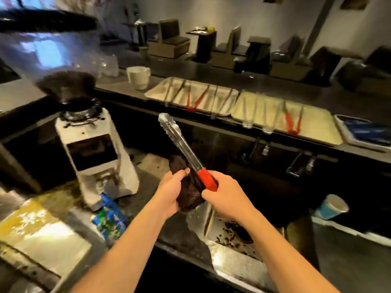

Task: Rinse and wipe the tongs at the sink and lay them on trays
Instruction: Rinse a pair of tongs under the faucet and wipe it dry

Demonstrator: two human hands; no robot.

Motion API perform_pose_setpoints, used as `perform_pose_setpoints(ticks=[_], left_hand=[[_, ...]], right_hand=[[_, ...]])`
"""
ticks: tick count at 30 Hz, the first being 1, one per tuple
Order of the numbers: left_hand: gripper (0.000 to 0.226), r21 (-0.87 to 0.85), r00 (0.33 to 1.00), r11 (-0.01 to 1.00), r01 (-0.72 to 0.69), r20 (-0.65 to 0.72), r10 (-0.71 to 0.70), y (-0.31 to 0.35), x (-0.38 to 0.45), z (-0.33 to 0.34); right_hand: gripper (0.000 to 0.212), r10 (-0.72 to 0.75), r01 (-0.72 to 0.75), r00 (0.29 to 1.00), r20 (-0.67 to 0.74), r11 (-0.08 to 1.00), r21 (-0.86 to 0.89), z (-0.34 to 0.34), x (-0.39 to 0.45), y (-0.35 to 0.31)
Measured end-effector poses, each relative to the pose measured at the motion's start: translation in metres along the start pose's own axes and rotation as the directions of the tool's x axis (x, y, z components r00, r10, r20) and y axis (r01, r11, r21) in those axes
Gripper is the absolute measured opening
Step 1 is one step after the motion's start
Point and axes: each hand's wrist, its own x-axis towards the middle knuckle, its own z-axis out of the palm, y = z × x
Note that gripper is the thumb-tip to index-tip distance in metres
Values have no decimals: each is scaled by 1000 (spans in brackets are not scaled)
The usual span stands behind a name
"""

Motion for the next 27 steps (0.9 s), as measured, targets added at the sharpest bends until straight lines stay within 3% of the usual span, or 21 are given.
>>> perform_pose_setpoints(ticks=[6,10,13,16,18,20,22,24,27], left_hand=[[14,96,984,995,34,170,-50,-31,15,116],[20,165,960,984,60,261,-103,-48,13,165],[16,203,941,976,75,309,-137,-60,12,198],[15,214,923,970,119,336,-187,-66,10,216],[19,212,910,967,142,355,-212,-68,10,227],[19,206,902,966,154,370,-223,-69,8,235],[20,220,896,961,165,373,-239,-70,9,241],[24,233,894,955,184,364,-261,-70,13,244],[25,257,897,949,181,352,-266,-70,22,249]], right_hand=[[9,215,-178,975,-54,907,382,-95,-13,60],[10,302,-195,953,-41,710,677,-141,-26,81],[18,331,-164,944,-8,489,856,-175,-32,95],[17,348,-157,936,44,303,940,-200,-30,99],[30,383,-148,923,41,255,956,-217,-25,104],[40,470,-162,883,-3,311,936,-233,-17,110],[38,576,-221,811,-105,467,856,-247,-4,117],[26,625,-325,749,-220,636,700,-258,13,124],[20,597,-465,736,-319,789,403,-271,43,136]])
